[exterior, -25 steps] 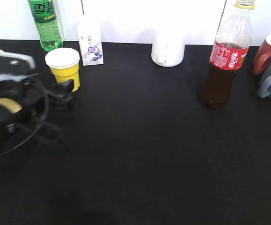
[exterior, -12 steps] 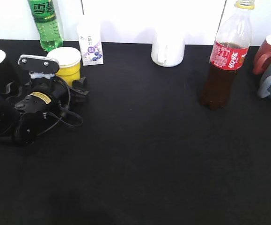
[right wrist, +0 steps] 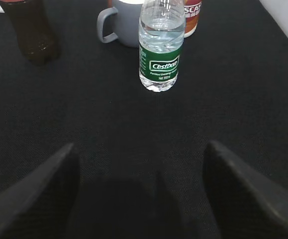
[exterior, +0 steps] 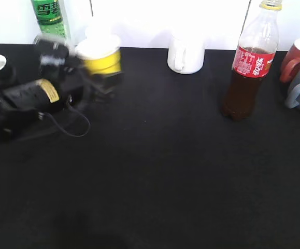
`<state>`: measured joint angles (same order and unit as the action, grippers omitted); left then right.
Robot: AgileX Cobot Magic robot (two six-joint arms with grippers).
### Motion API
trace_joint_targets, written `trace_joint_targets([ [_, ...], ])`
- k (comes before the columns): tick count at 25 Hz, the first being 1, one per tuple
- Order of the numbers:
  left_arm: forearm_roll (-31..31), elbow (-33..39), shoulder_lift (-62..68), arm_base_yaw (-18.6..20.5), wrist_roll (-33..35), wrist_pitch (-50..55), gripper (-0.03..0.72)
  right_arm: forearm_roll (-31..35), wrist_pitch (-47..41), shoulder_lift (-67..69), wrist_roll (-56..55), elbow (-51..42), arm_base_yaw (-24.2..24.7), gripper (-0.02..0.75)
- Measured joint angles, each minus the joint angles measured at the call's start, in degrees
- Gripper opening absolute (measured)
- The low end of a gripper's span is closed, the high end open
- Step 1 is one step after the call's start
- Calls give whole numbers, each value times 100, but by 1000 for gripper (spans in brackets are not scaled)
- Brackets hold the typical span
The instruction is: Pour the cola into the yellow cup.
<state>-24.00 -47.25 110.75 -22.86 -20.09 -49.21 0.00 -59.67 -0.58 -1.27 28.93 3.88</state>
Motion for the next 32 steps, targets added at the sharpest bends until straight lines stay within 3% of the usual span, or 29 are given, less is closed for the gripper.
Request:
trace_joint_targets([
  [2,-1524,0,-379,-5,-1016,0,454,0,0,0,0,0,0,585],
  [4,-2580,81,-614,-75,-1509,-300,454,0,0,0,0,0,0,585],
  [9,-3102,789,-753,-350,-1612,-1020,454,0,0,0,0,0,0,585],
  [12,-3144,837,-1431,-301,-1618,-669,454,270,23,0,0,8,0,585],
  [13,-3155,837,-1673,-286,-1618,-450,454,413,323,70,7,80,0,585],
  [14,-3189,837,-1810,-286,-1618,-363,454,585,1239,307,127,136,0,585],
  [17,-3318,842,-1867,-286,-1620,-255,454,1671,3474,1791,1167,154,0,585],
  [19,-3318,842,-1867,-286,-1620,-255,454,3230,4499,2855,2967,22,-6,585],
  [21,-3318,842,-1867,-286,-1620,-255,454,5262,5035,3526,5228,-194,-259,585],
  [23,-3318,842,-1867,-286,-1620,-239,454,6345,5179,3913,6233,-309,-663,585],
  [26,-3318,842,-1867,-286,-1620,-234,454,6734,5207,4118,6656,-354,-1216,585],
  [29,-3318,842,-1867,-286,-1620,-234,454,6766,4164,4509,7054,-465,-1684,585],
  [32,-3323,842,-1867,-282,-1620,-228,454,6848,4306,5324,7109,-774,-1974,585],
])
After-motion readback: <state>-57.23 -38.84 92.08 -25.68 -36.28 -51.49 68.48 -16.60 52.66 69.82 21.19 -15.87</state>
